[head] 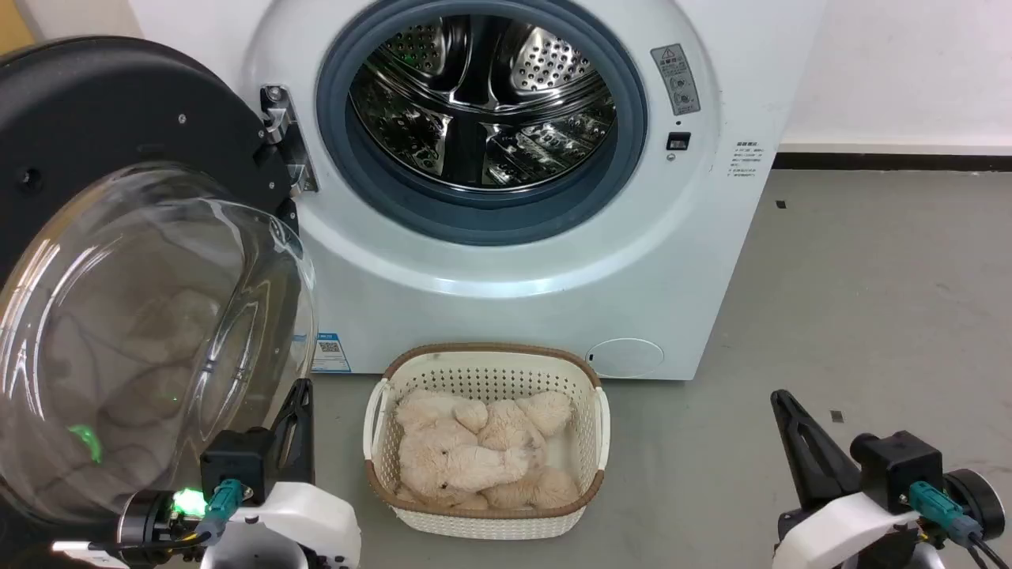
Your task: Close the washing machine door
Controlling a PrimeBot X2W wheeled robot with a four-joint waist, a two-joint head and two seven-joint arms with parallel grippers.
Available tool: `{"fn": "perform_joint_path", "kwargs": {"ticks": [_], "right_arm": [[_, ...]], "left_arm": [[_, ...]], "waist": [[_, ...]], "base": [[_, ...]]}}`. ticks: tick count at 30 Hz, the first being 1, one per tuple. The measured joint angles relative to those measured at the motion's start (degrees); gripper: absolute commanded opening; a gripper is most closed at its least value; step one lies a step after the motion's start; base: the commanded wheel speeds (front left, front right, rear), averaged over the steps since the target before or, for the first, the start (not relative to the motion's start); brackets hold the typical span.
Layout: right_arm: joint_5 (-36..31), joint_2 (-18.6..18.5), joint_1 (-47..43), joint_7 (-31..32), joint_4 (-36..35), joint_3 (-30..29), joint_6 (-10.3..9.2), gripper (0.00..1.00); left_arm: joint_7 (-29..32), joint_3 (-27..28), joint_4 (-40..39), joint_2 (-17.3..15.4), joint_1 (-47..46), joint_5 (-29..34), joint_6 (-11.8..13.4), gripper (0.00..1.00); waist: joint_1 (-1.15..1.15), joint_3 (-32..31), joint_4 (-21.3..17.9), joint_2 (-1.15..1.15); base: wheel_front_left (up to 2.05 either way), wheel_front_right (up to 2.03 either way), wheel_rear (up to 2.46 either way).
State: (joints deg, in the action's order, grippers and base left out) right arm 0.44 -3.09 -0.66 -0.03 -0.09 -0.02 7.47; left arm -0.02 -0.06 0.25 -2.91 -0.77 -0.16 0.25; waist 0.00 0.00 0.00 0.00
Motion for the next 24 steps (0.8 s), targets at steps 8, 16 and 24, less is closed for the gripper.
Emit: {"fn": "perform_joint_path", "kwargs": {"ticks": [8, 16, 24], "right_arm": [[0.0, 0.0, 0.0, 0.0, 0.0, -0.01, 0.0, 0.0], [0.03, 0.0, -0.02, -0.01, 0.0, 0.02, 0.0, 1.0], [0.64, 0.0, -0.02, -0.6, 0.01, -0.07, 0.0, 1.0]], "left_arm": [[0.0, 0.0, 0.0, 0.0, 0.01, 0.0, 0.0, 0.0], [0.0, -0.02, 0.09, 0.0, 0.0, -0.01, 0.07, 1.0], [-0.63, -0.26, 0.12, 0.0, -0.01, -0.16, 0.09, 1.0]], "waist": [[0.0, 0.0, 0.0, 0.0], [0.0, 0.01, 0.0, 0.0], [0.0, 0.04, 0.02, 0.0]], "base": [[0.0, 0.0, 0.0], [0.0, 0.0, 0.0], [0.0, 0.0, 0.0]]}}
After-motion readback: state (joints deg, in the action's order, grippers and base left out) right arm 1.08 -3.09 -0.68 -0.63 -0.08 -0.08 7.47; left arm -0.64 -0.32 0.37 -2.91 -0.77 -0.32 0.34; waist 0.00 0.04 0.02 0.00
